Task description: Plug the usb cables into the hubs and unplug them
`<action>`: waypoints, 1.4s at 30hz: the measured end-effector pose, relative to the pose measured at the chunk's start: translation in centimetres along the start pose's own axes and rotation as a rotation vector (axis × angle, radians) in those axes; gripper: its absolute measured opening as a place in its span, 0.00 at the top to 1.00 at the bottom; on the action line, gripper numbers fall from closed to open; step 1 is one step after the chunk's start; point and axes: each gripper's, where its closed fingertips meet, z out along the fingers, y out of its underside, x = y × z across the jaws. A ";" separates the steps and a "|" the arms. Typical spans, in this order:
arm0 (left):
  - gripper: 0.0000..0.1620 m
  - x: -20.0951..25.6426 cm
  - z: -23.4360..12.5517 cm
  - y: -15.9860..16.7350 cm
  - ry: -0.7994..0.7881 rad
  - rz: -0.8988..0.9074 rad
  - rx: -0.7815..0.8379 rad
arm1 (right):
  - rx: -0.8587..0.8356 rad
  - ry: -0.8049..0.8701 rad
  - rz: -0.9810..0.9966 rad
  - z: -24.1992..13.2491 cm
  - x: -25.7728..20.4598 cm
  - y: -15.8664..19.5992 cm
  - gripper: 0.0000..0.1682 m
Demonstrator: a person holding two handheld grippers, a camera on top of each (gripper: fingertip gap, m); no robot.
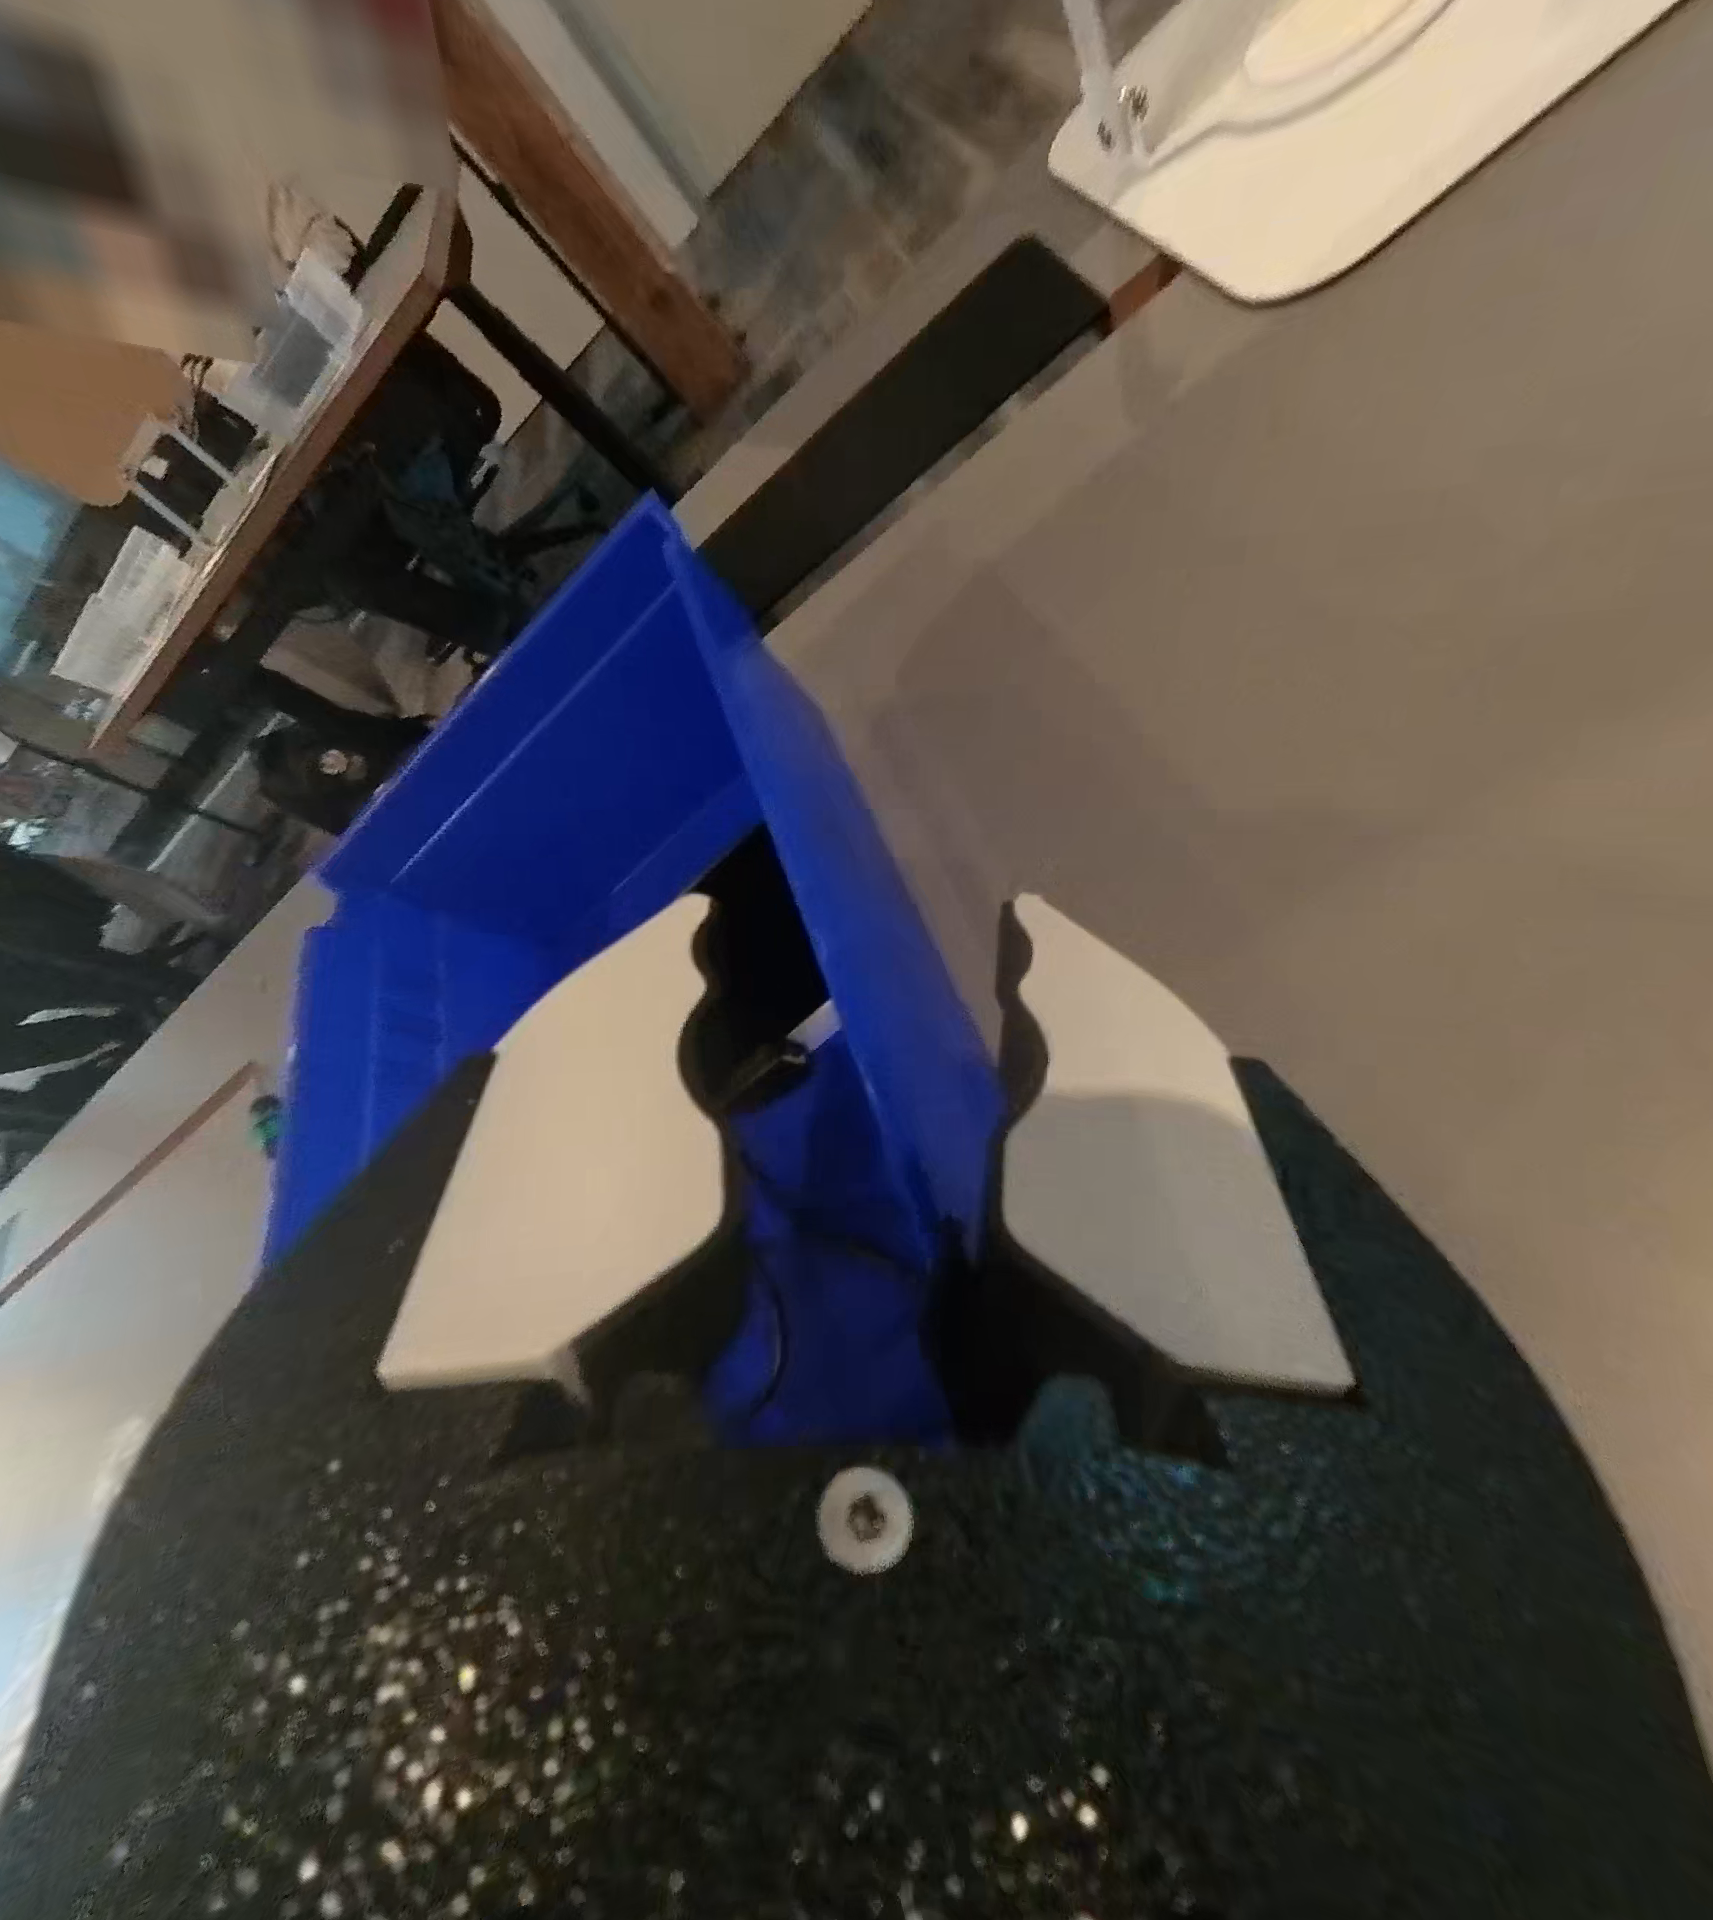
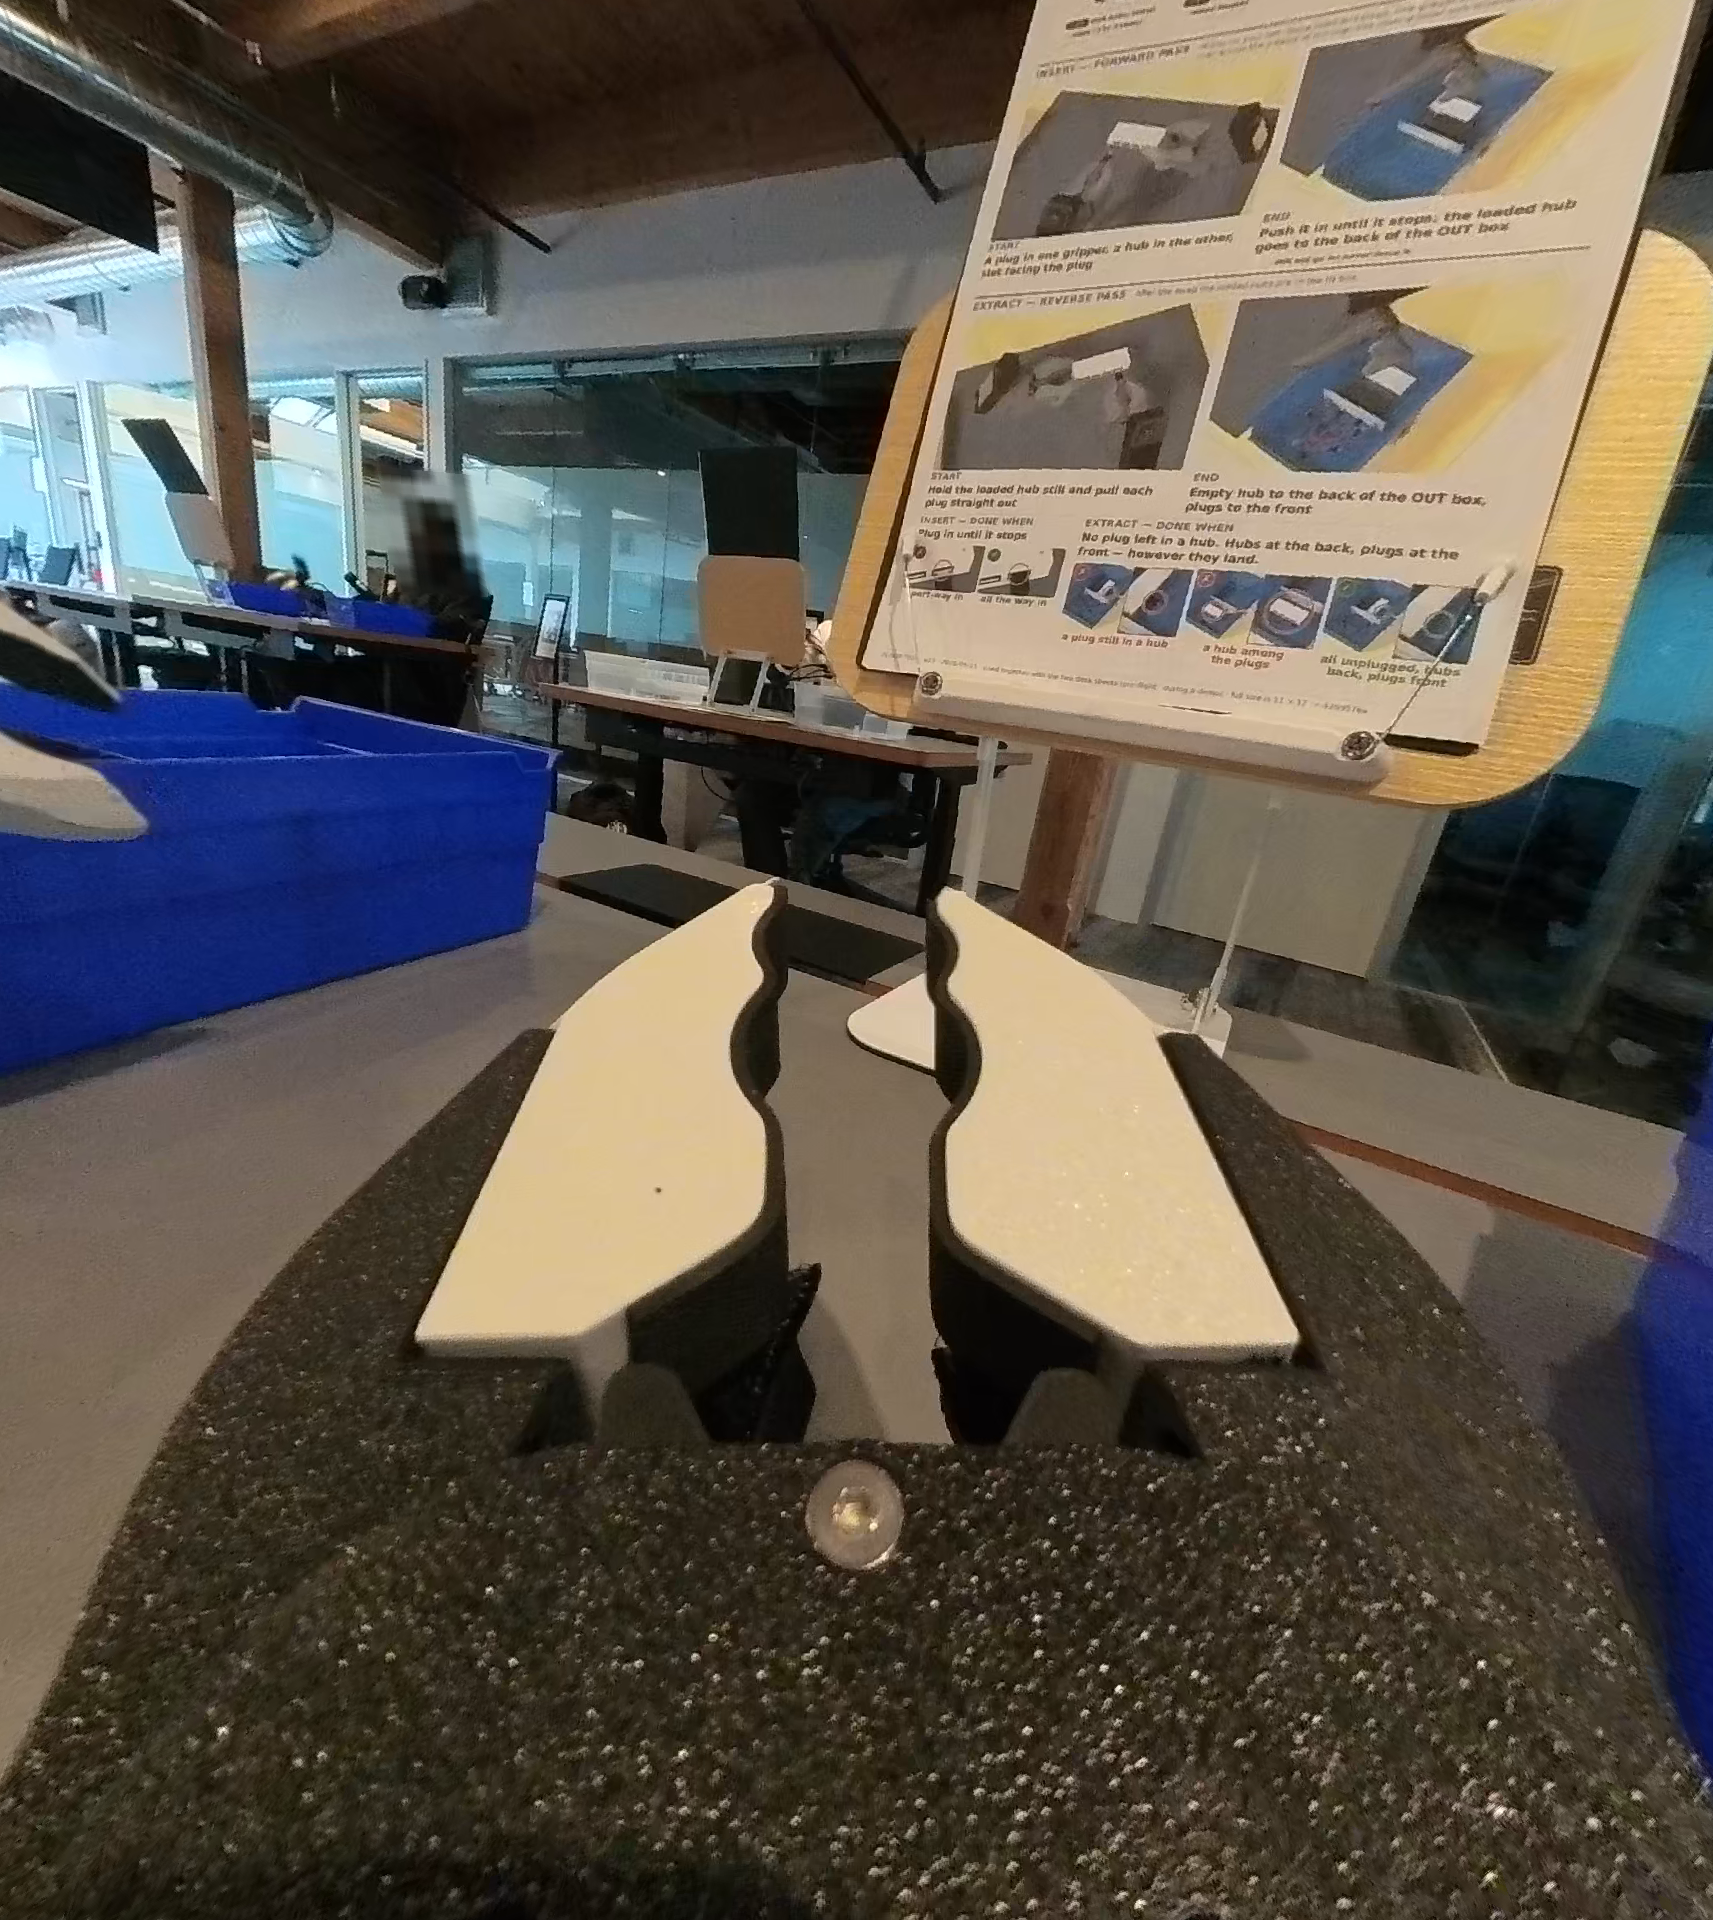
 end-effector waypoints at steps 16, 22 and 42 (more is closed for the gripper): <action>0.76 -0.3 -1.4 6.5 0.203 -0.085 -0.247 | -0.014 -0.019 -0.034 0.3 -0.6 0.2 0.86; 0.89 -0.8 -1.2 7.1 0.198 -0.170 -0.255 | -0.021 -0.025 -0.047 0.5 -0.7 0.3 0.87; 0.95 4.0 -6.2 5.1 0.319 -0.024 -0.051 | 0.012 0.025 -0.087 0.4 0.0 -0.6 0.88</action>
